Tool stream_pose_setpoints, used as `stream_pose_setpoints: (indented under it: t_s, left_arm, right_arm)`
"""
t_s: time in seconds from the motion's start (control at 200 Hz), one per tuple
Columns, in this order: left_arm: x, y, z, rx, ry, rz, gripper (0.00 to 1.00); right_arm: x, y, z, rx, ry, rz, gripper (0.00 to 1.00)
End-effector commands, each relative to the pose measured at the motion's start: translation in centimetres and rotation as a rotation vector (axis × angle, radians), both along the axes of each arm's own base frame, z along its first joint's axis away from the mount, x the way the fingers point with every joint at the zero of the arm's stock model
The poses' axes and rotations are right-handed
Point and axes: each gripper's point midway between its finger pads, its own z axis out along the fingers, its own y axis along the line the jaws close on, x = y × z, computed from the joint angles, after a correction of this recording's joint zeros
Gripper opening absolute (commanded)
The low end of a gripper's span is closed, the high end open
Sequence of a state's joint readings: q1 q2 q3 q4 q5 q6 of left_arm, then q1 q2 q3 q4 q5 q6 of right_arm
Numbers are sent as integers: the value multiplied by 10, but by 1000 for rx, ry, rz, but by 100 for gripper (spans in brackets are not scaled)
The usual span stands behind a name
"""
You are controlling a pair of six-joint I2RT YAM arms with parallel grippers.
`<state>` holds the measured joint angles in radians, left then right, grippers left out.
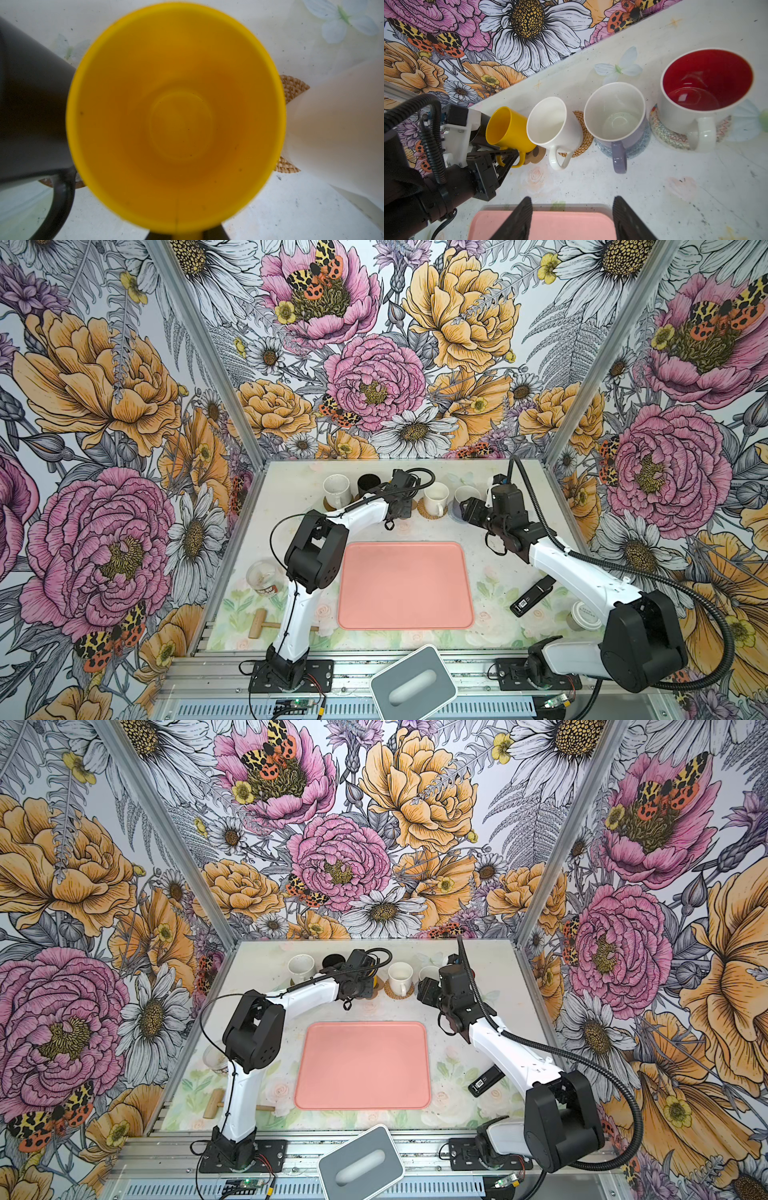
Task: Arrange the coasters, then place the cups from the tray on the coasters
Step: 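Lower the yellow mug onto the paw-print coaster between black and white mugs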
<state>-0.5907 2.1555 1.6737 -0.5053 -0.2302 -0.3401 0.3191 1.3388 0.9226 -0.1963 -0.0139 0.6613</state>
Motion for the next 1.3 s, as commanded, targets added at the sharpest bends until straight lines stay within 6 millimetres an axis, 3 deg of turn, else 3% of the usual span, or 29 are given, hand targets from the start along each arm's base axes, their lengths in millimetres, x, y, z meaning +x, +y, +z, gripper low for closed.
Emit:
stream_pose_setpoints:
  t_s: [0.0, 0.275, 0.37, 0.951, 1.296]
  left_arm:
    - [15, -9, 13, -36, -46, -11, 3]
    - [12, -14, 14, -60, -33, -31, 16]
    - [12, -14, 15, -60, -32, -32, 26]
    - [10, -14, 19, -68, -37, -36, 37]
    - [7, -15, 24, -70, -42, -40, 56]
  right_arm:
    - [0, -3, 13, 22, -39, -10, 64]
    - [0, -5, 13, 21, -38, -13, 64]
    - [0, -5, 13, 22, -37, -13, 64]
    - [-1, -6, 13, 24, -38, -16, 64]
    - [-2, -8, 13, 24, -38, -19, 64]
